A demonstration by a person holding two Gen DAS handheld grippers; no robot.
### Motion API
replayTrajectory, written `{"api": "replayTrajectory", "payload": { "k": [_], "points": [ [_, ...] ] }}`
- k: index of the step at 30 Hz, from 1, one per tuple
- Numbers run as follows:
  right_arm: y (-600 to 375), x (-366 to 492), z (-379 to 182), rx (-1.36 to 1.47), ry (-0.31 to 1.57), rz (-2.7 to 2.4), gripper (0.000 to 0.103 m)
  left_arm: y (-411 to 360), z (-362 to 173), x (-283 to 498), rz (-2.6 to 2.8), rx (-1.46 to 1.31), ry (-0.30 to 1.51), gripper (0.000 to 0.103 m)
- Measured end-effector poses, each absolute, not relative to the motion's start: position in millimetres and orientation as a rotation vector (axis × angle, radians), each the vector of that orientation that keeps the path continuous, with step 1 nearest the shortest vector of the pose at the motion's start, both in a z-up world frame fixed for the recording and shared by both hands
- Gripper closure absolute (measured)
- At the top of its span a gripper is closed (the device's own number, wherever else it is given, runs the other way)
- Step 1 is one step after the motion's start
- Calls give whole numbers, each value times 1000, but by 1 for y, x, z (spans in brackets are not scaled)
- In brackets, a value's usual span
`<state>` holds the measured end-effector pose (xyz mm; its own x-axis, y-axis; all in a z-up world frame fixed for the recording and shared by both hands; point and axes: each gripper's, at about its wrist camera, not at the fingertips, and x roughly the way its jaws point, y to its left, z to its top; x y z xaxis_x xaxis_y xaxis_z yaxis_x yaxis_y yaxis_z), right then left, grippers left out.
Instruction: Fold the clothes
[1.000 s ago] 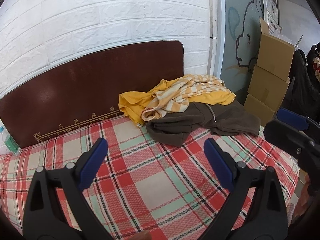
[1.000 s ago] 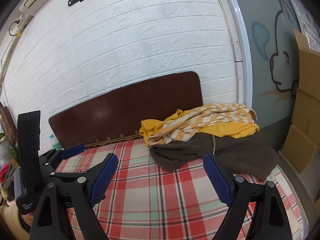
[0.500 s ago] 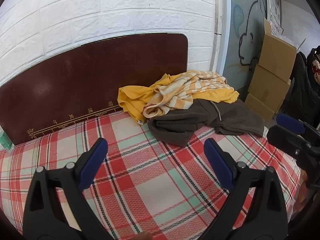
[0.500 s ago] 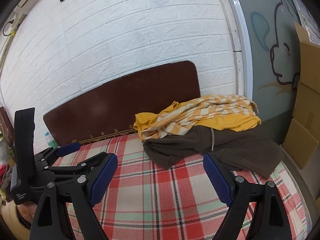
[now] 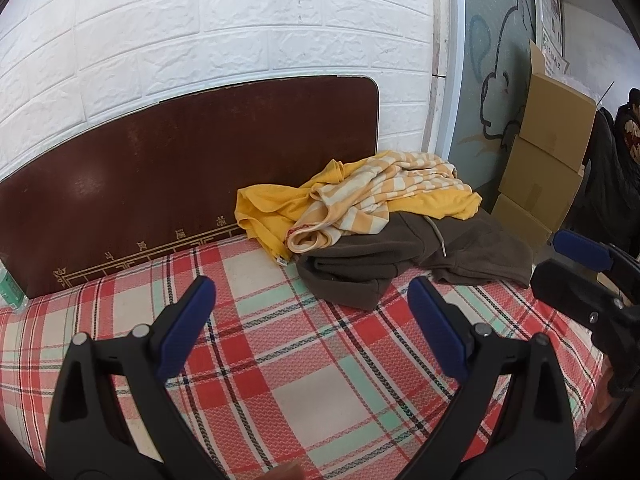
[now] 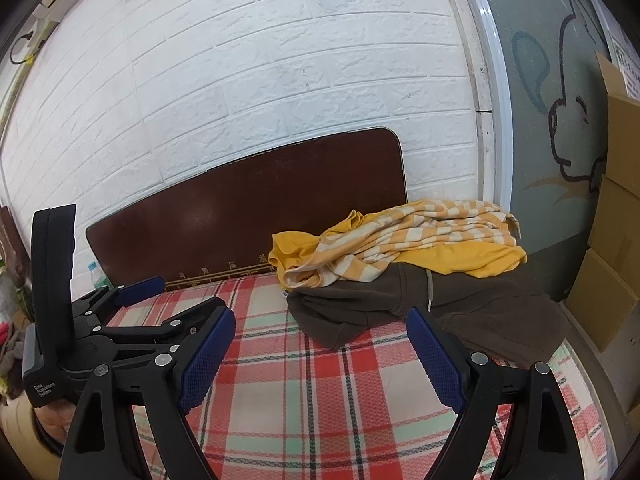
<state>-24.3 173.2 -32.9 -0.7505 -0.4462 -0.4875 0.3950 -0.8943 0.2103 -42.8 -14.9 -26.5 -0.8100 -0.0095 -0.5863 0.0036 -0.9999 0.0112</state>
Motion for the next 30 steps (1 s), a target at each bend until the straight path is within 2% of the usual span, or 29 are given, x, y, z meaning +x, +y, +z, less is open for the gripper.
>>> {"api": "replayTrajectory", "payload": {
  "k": [30],
  "points": [
    [170, -33, -45, 788, -124, -2575, 13, -18, -38, -48, -2967, 988, -6, 6]
  ]
}}
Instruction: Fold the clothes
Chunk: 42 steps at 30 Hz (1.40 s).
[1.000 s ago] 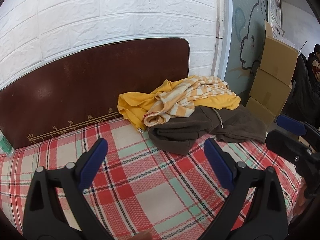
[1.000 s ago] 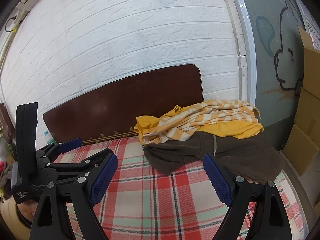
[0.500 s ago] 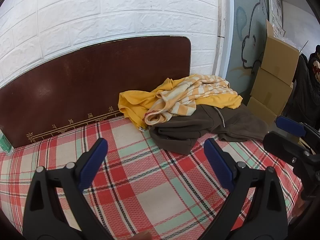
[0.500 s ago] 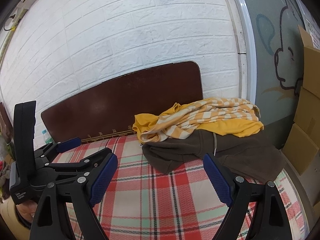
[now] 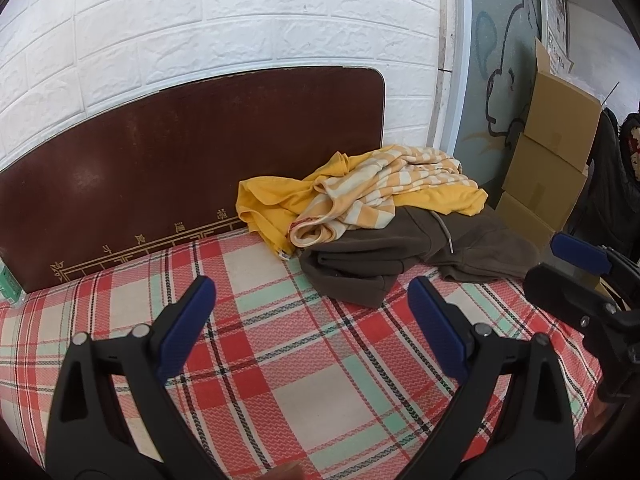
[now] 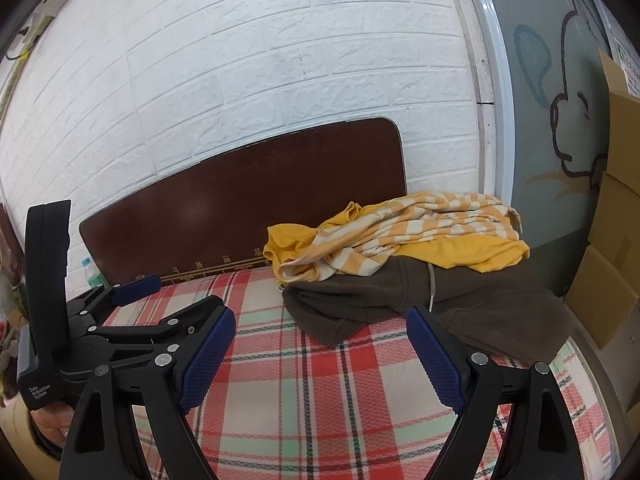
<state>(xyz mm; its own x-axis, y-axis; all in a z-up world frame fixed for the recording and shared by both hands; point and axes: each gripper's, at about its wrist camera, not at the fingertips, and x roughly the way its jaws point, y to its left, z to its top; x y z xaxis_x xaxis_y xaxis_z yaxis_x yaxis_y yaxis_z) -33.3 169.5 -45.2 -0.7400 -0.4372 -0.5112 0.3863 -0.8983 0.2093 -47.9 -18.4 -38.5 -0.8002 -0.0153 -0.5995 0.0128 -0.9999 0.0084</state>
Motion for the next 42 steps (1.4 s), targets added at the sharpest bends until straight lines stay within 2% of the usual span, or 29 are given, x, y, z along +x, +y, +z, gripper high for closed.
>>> {"api": "replayTrajectory", "payload": {
  "k": [31, 42],
  "points": [
    [157, -51, -54, 824, -85, -2572, 13, -34, -51, -57, -2938, 1015, 38, 6],
    [120, -136, -86, 950, 112, -2548, 13, -63, -81, -90, -2873, 1062, 60, 6]
  ]
}}
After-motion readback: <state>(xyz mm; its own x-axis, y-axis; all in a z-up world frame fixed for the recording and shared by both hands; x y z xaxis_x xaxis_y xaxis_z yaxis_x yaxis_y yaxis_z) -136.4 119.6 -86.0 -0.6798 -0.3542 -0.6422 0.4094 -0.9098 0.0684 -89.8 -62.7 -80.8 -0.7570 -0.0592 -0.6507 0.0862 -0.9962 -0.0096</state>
